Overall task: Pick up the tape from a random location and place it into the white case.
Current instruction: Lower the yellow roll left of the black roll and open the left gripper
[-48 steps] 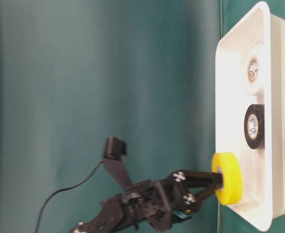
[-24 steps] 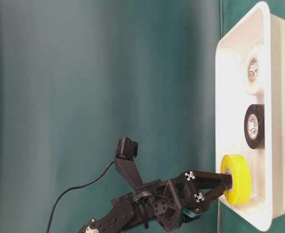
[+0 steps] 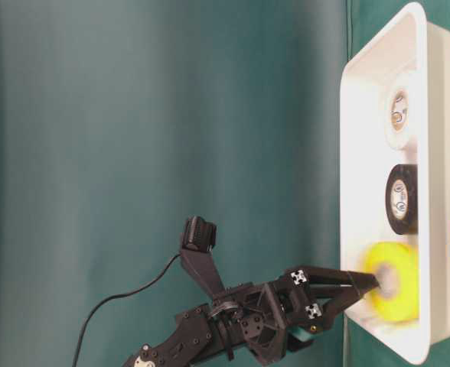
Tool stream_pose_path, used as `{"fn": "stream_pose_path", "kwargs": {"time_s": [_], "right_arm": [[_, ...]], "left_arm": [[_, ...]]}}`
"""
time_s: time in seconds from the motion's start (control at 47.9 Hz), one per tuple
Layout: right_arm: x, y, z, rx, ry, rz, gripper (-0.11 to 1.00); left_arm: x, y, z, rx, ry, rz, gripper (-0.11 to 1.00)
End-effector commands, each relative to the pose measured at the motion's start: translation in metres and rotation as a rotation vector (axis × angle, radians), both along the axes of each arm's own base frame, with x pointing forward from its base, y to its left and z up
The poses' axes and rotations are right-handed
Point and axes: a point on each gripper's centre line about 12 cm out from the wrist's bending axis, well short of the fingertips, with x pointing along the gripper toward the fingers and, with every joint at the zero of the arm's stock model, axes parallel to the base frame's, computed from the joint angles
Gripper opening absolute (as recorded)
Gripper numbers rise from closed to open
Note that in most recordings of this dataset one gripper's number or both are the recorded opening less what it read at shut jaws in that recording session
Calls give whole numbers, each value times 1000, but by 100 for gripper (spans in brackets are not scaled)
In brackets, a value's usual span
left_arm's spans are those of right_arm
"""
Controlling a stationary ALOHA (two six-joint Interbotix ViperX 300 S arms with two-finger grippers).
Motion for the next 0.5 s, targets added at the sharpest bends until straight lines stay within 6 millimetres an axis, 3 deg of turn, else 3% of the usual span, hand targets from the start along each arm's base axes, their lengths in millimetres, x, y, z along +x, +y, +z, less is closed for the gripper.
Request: {"fn": "stream_pose_path", "kwargs": {"time_s": [0.0,0.084,0.146,0.48], "right_arm": [[5,0,9,-3,-27,1,87],[4,-1,9,-3,-24,0,87],[5,-1,9,-4,-26,0,87],[5,-1,9,-3,-27,0,87]], "left_arm": [[5,2,13,22,-34,-13,72],[5,2,12,30,-28,-32,92],[5,2,13,32,-27,-35,99],[5,2,16,34,-28,-37,99]]}}
